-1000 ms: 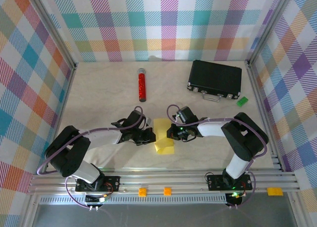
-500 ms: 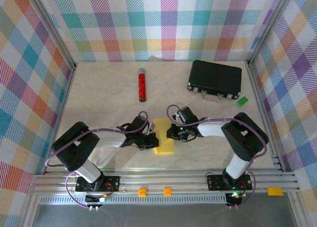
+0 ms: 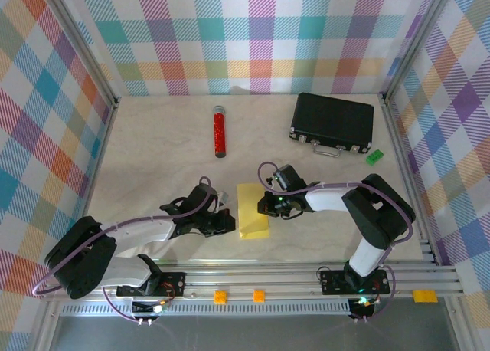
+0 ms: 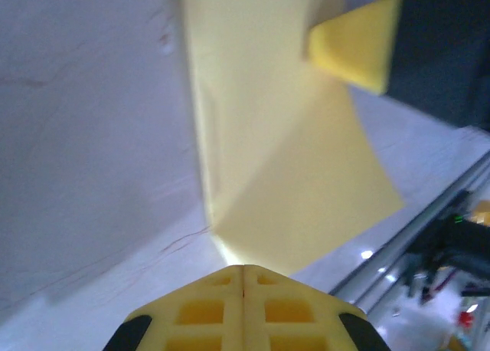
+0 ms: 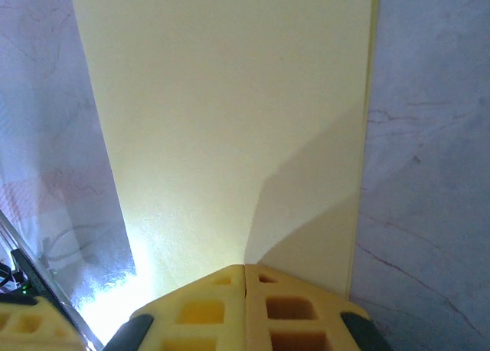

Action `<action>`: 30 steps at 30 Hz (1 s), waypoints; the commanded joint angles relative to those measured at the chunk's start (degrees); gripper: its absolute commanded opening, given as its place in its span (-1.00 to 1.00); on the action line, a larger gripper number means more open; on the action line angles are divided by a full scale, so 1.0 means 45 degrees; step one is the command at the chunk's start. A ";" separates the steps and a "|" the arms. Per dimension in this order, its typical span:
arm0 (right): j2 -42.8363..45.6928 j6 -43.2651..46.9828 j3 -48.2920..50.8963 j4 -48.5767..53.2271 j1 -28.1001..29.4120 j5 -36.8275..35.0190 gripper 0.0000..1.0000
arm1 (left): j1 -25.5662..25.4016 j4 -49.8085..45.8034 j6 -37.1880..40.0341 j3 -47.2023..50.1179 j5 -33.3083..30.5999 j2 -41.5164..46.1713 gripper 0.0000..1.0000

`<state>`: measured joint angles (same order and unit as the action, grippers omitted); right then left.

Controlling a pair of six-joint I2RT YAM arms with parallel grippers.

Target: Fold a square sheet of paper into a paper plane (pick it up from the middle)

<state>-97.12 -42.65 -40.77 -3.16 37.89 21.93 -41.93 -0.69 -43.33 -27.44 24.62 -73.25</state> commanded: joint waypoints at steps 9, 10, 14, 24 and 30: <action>-0.0732 0.0045 0.0583 0.1679 -0.0080 -0.1379 -1.00 | -0.0597 0.2588 -0.0879 -0.0953 0.1438 -0.2725 -1.00; -0.0777 0.0045 0.0535 0.1683 -0.0072 -0.1344 -1.00 | -0.0666 0.2596 -0.0796 -0.0919 0.1479 -0.2965 -1.00; -0.0799 0.0009 0.0560 0.1666 -0.0078 -0.1357 -1.00 | -0.0717 0.1990 -0.0337 -0.0329 0.1197 -0.3396 -1.00; -0.0783 0.0033 0.0608 0.1648 -0.0081 -0.1398 -1.00 | -0.0738 0.0723 0.0070 0.1763 0.0723 -0.1634 -1.00; -0.0703 0.0030 0.0622 0.1698 -0.0079 -0.1402 -1.00 | -0.0730 0.0220 -0.0218 0.0703 0.0807 -0.0050 -1.00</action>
<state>-97.23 -42.68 -40.77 -3.40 37.89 22.13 -44.60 4.01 -43.99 -21.82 28.21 -75.92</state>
